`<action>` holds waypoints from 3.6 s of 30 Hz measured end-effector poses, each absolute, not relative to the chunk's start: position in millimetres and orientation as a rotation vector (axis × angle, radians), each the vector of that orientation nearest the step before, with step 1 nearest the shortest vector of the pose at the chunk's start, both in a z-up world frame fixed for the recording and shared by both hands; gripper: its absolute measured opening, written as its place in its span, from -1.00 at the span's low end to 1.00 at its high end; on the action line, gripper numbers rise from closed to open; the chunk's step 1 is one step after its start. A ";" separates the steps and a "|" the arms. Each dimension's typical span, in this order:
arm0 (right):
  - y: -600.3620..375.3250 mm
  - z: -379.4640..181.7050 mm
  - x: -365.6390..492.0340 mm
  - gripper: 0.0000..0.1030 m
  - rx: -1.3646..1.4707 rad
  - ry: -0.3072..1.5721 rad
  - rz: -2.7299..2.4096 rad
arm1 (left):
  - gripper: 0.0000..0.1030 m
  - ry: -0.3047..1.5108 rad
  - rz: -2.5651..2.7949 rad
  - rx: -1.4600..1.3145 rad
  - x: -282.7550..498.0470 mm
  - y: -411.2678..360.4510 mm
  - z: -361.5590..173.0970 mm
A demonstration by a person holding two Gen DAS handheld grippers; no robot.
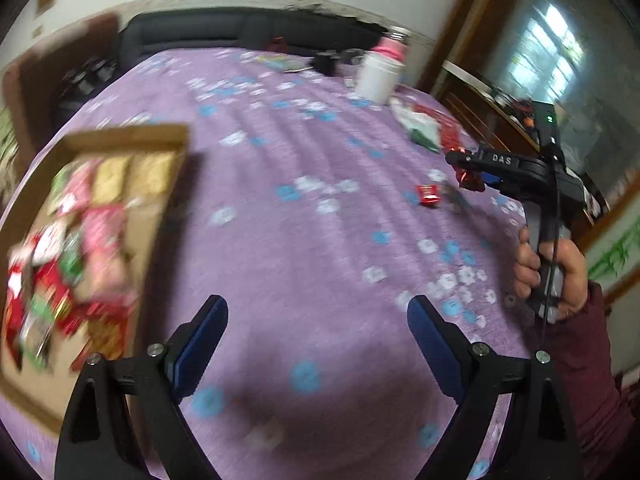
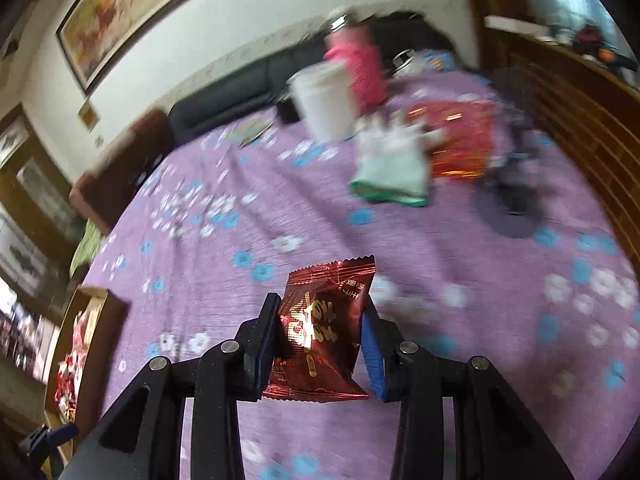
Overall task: Organize snacks
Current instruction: 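Grasp a red wrapped candy with the right tool while the left tool grasps a small red candy, then carry both candies into the cardboard box and open both tools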
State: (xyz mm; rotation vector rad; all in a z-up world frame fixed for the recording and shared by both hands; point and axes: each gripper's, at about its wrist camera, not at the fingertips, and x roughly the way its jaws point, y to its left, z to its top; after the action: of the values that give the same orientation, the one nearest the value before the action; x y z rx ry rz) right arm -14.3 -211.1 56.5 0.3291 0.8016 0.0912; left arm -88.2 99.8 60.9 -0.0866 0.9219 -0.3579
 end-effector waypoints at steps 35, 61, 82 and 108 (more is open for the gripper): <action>-260.6 34.0 -11.3 -0.18 0.473 0.807 0.046 | -0.66 0.945 -0.536 0.040 30.9 -42.2 40.0; -134.8 61.2 -51.2 -0.18 0.224 0.757 0.160 | -0.65 0.710 -0.020 -0.418 -152.6 309.7 78.9; 124.8 73.6 -50.2 -0.17 -0.020 0.852 0.612 | -0.65 0.815 -0.016 -0.334 -128.2 293.0 38.0; 156.2 64.0 -27.9 0.23 -0.208 0.752 0.346 | 0.38 0.734 0.012 -0.463 -167.9 329.3 58.2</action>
State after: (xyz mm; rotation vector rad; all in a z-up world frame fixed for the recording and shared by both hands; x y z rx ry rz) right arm -27.9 156.2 64.0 -0.2082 0.7518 0.3458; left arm -167.9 329.3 58.2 -0.4632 0.7337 0.0118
